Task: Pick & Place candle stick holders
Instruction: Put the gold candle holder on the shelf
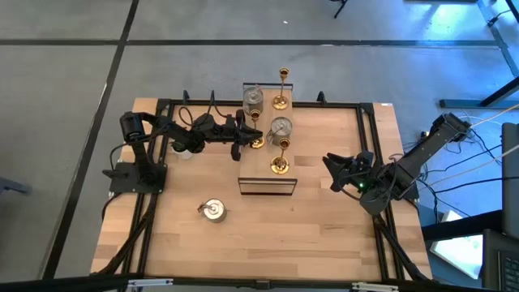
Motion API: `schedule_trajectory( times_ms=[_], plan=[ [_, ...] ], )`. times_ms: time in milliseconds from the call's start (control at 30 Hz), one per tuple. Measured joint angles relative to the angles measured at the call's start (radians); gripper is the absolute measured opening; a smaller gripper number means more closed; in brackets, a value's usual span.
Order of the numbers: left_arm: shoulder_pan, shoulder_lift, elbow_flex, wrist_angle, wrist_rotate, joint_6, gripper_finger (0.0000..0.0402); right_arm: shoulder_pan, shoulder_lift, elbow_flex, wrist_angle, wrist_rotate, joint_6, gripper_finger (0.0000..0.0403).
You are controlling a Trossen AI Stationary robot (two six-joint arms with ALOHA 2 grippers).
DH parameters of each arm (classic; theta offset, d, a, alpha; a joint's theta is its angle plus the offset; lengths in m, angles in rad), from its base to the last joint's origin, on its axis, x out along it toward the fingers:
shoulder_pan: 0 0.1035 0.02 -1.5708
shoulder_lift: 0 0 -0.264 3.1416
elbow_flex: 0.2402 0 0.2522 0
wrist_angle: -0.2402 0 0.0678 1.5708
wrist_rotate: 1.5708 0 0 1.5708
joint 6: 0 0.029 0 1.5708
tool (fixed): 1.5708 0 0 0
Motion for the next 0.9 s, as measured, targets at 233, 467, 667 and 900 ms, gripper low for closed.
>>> schedule_trajectory(
  times_ms=[233, 467, 667, 900],
  plan=[
    [-0.003, 0.0, 0.0, 0.001, -0.008, -0.016, 0.0033, 0.0, 0.0, 0.0, 0.0, -0.003, 0.0, 0.0175],
    [-0.011, 0.0, 0.0, 0.002, -0.014, -0.017, 0.0033, 0.0, 0.0, 0.0, 0.0, -0.003, 0.0, 0.0175],
    [-0.011, 0.0, 0.0, 0.001, -0.006, -0.018, 0.0033, 0.0, 0.0, 0.0, 0.0, -0.003, 0.0, 0.0175],
    [-0.01, 0.0, 0.0, 0.001, -0.025, -0.104, 0.0033, 0.0, 0.0, 0.0, 0.0, -0.003, 0.0, 0.0174]
  ],
)
